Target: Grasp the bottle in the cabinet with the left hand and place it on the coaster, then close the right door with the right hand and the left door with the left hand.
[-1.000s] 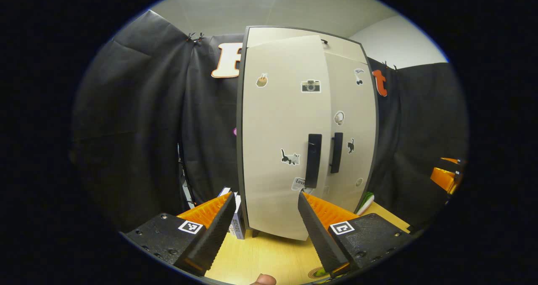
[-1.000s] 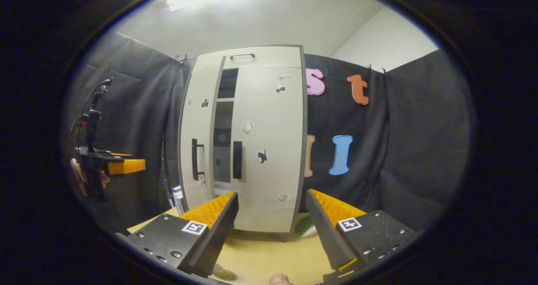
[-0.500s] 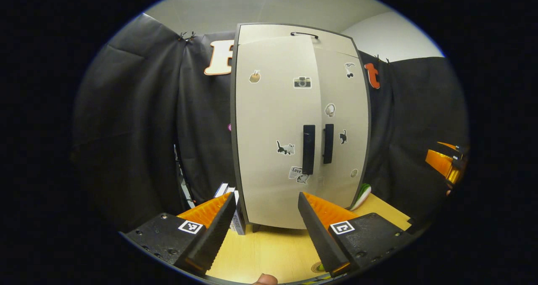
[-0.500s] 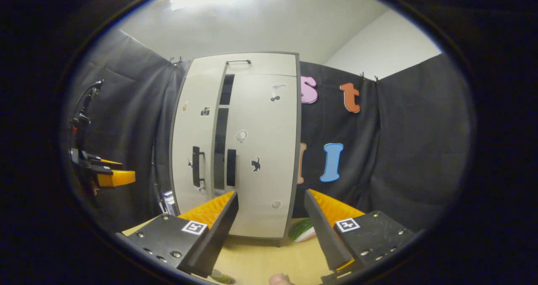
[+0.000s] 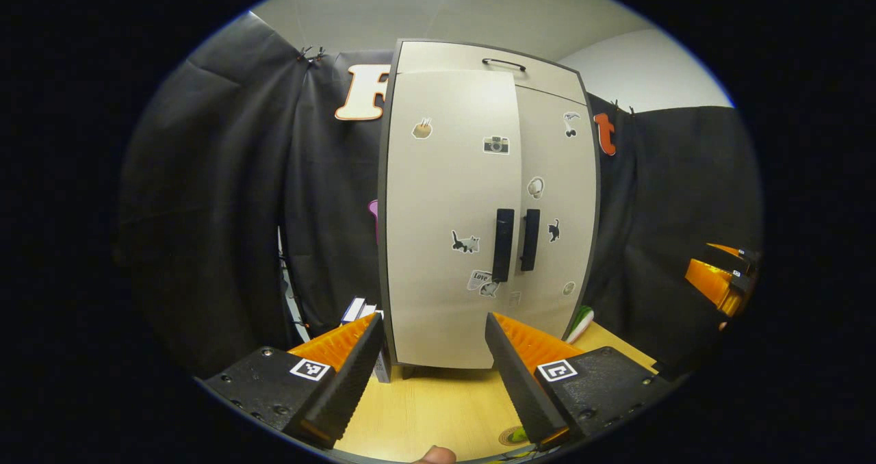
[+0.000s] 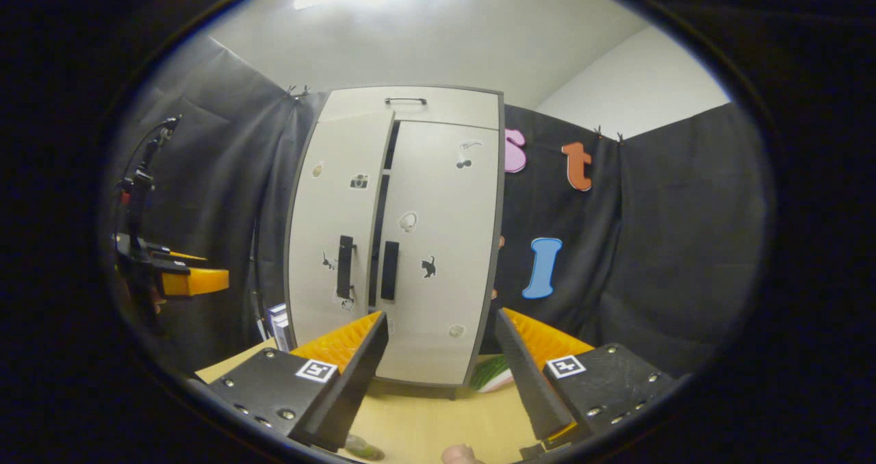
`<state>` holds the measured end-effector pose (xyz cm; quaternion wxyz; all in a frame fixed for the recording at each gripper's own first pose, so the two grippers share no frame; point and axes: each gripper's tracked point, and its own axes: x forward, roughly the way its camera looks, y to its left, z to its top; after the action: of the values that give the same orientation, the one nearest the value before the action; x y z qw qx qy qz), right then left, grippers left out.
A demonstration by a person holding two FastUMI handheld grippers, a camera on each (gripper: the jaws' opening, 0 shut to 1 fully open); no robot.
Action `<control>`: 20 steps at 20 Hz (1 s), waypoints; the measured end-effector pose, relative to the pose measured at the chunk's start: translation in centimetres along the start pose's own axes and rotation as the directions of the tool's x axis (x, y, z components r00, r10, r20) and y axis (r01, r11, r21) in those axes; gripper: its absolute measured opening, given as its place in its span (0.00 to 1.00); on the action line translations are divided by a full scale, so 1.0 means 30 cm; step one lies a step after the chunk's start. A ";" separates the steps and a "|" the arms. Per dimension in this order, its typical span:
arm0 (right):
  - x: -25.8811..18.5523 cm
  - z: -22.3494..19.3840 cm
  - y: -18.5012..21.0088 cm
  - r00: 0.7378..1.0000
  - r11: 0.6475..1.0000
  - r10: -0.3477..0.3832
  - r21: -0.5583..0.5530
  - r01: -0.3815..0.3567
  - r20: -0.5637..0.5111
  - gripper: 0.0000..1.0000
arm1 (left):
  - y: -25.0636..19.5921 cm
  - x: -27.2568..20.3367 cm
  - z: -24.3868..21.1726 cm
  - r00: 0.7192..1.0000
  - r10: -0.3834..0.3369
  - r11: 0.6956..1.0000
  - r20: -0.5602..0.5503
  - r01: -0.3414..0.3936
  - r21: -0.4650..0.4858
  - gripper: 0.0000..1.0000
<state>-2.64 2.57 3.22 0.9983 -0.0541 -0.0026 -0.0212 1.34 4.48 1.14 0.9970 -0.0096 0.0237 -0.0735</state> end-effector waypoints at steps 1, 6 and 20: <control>-0.006 -0.001 0.002 1.000 1.000 -0.006 -0.002 0.006 0.000 0.95 | 0.003 -0.004 0.003 1.000 0.003 1.000 0.007 -0.003 -0.001 0.90; -0.021 -0.028 0.016 0.999 0.999 -0.046 -0.026 0.045 -0.018 0.95 | -0.013 -0.001 0.026 0.998 -0.040 0.999 0.048 0.039 0.026 0.94; -0.025 0.007 0.101 0.996 0.996 -0.087 -0.016 0.087 -0.007 0.95 | 0.006 0.022 0.032 0.992 -0.111 0.993 0.066 0.112 -0.023 0.95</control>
<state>-3.26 5.63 3.11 0.9960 -0.0617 -0.0009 -0.0648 2.07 4.56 2.06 0.9913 -0.0267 -0.0079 -0.1284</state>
